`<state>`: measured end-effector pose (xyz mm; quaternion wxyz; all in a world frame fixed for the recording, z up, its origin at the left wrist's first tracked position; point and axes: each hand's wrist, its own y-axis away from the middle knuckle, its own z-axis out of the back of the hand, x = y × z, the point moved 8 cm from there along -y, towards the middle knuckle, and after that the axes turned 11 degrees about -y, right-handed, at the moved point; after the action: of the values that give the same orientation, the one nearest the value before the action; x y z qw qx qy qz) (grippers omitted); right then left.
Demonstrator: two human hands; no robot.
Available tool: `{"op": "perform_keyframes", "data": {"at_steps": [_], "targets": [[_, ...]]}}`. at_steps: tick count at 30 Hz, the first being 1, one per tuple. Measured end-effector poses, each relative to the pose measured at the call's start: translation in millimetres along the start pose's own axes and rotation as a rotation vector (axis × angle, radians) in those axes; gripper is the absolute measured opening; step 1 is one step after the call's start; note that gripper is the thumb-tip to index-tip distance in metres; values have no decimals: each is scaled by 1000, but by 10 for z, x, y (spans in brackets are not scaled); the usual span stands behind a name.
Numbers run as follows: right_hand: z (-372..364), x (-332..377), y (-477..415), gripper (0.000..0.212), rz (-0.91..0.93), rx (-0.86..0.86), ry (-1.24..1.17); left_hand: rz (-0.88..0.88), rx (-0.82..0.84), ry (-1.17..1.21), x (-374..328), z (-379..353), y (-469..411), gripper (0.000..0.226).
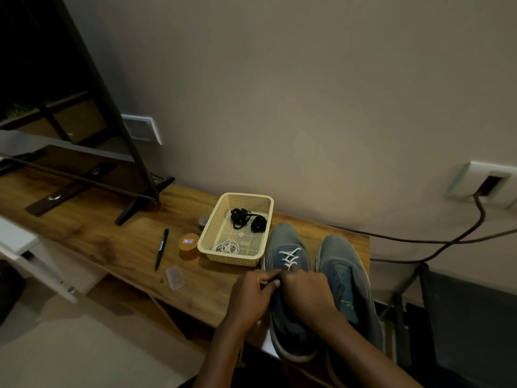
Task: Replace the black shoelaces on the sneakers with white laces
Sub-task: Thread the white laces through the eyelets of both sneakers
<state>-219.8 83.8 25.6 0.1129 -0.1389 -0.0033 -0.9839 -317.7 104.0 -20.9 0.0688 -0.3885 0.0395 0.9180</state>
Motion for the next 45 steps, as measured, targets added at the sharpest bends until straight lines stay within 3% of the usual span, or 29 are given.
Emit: {"op": "perform_keyframes", "data": {"at_steps": [2, 4, 5, 6, 8, 11, 14, 17, 19, 24, 28, 34, 36, 38, 40, 42, 45], "targets": [[32, 13, 17, 12, 27, -7, 6, -19, 3, -29, -44, 0, 11, 26], [50, -17, -1, 23, 30, -26, 84, -19, 0, -31, -54, -19, 8, 27], [42, -34, 6, 18, 26, -16, 77, -12, -2, -18, -64, -21, 15, 26], [66, -46, 12, 9, 29, -46, 46, -3, -4, -2, -68, -22, 23, 26], [36, -174, -7, 20, -4, -48, -16, 7, -5, 23, -62, -19, 20, 25], [158, -333, -37, 20, -32, -75, -223, 12, -6, 42, -51, -31, 19, 20], [248, -511, -50, 39, -60, -23, -343, 7, -33, 126, -70, -14, 29, 11], [321, -654, -9, 62, -68, -12, -211, 28, -47, 207, -76, -16, 3, 13], [280, -681, 32, 66, -78, -18, -207, 49, -23, 244, -63, -41, -33, 14], [97, -696, 57, 43, -72, -16, -256, 40, 109, 230, -114, -127, -89, 16], [67, -764, 31, 39, -74, 6, -292, 64, 121, 96, -123, -159, -93, 13], [44, -801, 6, 33, -70, 101, -291, 296, -19, 476, 19, 24, -86, 15], [72, -864, -45, 25, -81, 88, -364, 313, -103, 501, 60, 96, -79, 11], [133, -937, -112, 21, -85, 10, -518, 250, -180, 407, 24, 190, -71, 8], [214, -964, -168, 18, -78, -93, -592, 99, -172, 277, -97, 232, -82, 23], [326, -863, -193, 15, -50, -202, -508, -47, -125, 47, -189, 197, -100, 35], [441, -636, -210, 8, 6, -320, -237, -91, -80, -362, -223, 121, -75, 16]]}}
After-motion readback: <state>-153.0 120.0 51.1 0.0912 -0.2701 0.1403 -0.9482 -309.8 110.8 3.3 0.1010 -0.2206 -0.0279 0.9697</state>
